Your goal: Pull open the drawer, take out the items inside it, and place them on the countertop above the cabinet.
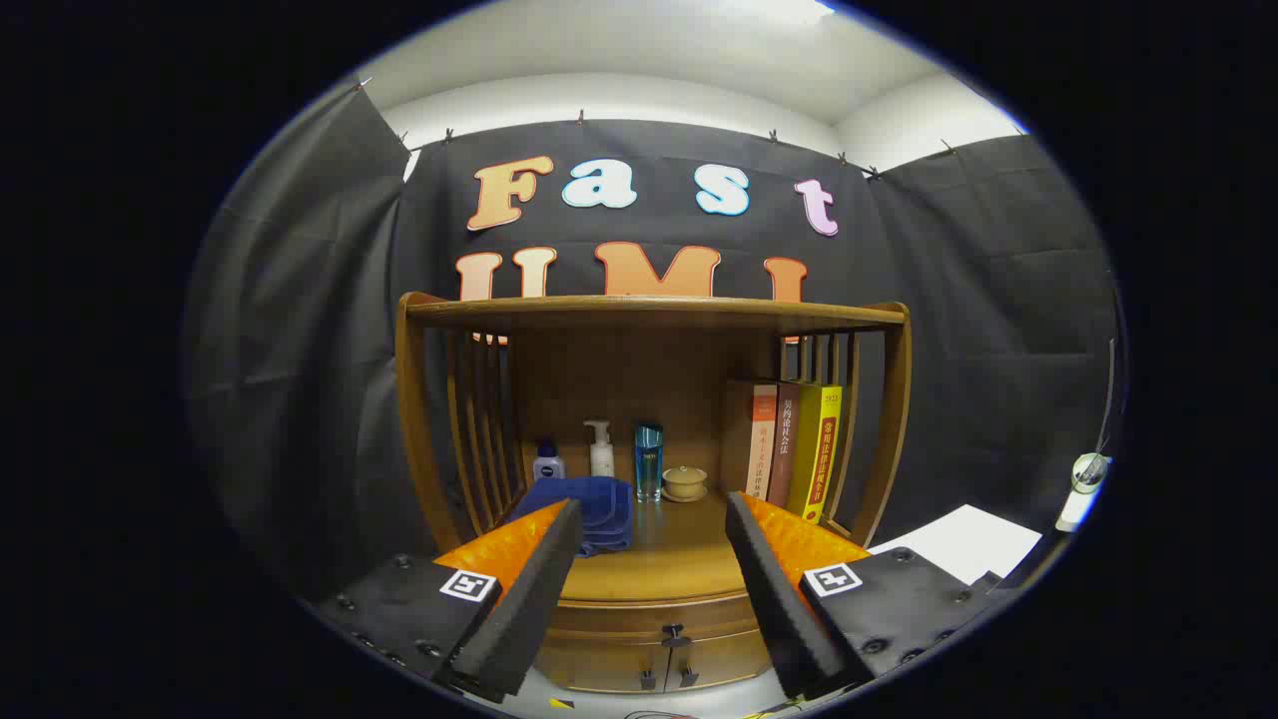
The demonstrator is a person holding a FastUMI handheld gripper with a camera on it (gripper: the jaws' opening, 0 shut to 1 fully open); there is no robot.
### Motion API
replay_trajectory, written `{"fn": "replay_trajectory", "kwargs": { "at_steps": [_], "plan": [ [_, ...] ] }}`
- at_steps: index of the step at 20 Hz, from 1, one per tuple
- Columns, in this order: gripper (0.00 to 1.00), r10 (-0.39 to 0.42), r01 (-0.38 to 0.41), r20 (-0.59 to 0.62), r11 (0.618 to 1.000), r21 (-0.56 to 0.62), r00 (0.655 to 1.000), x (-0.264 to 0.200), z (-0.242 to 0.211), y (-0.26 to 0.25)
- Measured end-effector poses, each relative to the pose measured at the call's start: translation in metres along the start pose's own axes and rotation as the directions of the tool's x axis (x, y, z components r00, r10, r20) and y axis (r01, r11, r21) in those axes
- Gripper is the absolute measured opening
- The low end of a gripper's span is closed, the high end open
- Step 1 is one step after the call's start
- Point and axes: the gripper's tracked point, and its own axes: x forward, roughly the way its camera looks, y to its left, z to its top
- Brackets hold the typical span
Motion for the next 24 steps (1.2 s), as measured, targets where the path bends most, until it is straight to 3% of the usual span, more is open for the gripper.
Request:
{"fn": "replay_trajectory", "kwargs": {
  "at_steps": [24],
  "plan": [
    [0.96, 0.007, -0.007, 0.018, 1.000, 0.015, 1.000, 0.012, -0.029, -0.006]
  ]
}}
